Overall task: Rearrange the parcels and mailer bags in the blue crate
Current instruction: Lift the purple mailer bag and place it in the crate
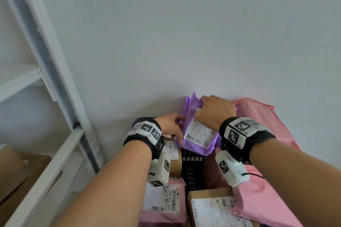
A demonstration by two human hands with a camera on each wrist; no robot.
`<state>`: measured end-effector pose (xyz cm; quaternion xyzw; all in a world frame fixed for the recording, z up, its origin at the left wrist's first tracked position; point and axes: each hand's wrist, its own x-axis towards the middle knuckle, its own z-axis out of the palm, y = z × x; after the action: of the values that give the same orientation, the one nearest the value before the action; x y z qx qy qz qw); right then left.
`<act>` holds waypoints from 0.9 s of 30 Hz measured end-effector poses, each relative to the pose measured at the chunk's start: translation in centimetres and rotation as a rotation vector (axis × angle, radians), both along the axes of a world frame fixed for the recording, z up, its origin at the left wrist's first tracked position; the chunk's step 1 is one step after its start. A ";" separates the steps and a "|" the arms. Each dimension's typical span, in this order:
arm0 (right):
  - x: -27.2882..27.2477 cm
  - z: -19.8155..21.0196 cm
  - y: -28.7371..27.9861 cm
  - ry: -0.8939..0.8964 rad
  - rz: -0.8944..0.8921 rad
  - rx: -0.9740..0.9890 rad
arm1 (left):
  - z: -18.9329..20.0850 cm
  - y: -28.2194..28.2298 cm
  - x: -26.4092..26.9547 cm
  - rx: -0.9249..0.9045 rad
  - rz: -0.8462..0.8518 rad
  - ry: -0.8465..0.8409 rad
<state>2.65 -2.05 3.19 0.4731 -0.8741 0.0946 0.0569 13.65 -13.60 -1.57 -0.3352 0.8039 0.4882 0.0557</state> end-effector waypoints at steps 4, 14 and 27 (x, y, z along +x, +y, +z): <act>-0.2 0.8 -0.1 -0.123 -0.078 -0.028 | 0.6 0.6 0.6 0.012 0.030 0.092; 0.1 -0.6 -0.5 -0.535 0.047 -0.129 | 0.9 0.1 3.4 0.139 0.141 0.121; -0.3 -5.4 1.1 -0.549 0.171 0.060 | -0.1 -1.1 6.7 0.304 0.327 0.133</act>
<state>2.36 -0.97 -2.19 0.5031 -0.8162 0.1976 -0.2039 20.38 -14.70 -1.69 -0.4158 0.6582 0.6271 -0.0274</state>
